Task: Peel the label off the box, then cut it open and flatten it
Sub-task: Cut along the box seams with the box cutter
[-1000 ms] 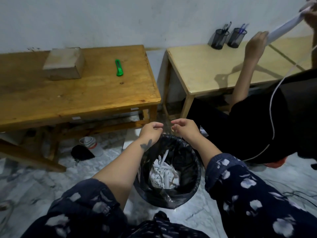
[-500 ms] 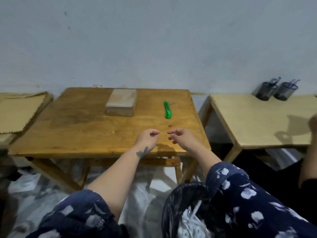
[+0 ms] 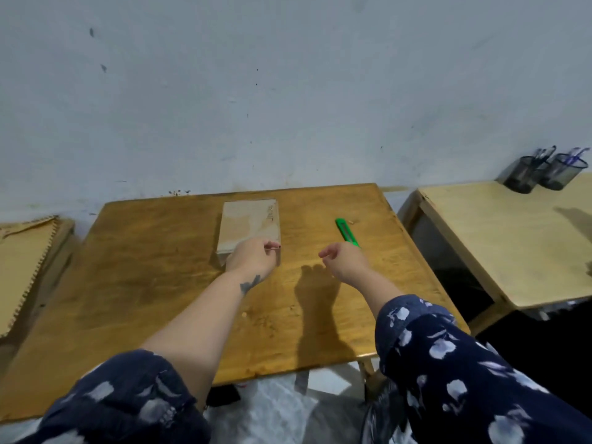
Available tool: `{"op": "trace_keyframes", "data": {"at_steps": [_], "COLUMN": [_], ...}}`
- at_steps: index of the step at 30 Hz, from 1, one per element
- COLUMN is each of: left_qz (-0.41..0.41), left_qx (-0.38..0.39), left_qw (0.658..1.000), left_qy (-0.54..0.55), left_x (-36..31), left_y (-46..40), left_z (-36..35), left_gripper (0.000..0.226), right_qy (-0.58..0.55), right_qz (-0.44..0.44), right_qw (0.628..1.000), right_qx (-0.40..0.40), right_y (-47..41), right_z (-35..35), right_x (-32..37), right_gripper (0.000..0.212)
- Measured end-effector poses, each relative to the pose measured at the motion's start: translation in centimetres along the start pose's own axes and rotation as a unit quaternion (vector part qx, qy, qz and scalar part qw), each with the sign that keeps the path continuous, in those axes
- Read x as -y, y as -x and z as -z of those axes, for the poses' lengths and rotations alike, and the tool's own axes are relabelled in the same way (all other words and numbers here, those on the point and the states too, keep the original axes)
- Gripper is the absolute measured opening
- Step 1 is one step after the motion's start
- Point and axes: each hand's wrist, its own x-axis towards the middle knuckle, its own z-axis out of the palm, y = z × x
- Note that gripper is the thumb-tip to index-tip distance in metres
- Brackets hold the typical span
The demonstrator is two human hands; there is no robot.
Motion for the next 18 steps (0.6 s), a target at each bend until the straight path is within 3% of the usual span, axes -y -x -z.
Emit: {"op": "trace_keyframes", "data": {"at_steps": [6,13,18], "left_qz": [0.011,0.037,0.029], "left_qx": [-0.055,-0.093,-0.097], "left_qw": [0.998,0.988,0.981], "left_qy": [-0.015,-0.12,-0.165], "left_x": [1.7,4.3,5.7], "left_y": [-4.9,-8.5,-8.9], "left_z": [0.5,-0.1,-1.3], "left_gripper": [0.021,0.049,0.056], "right_qy": [0.067,0.056,0.008], "right_qz": [-0.08,-0.105,-0.078], "right_qw": [0.993,0.985,0.994], "right_qx": [-0.052,-0.125,-0.081], "right_y": [-5.2,-9.1,-13.0], "right_z": [0.7,-0.6,-0.8], "right_x": [-2.0,-4.4,-1.5], "right_gripper": [0.032,0.048,0.05]}}
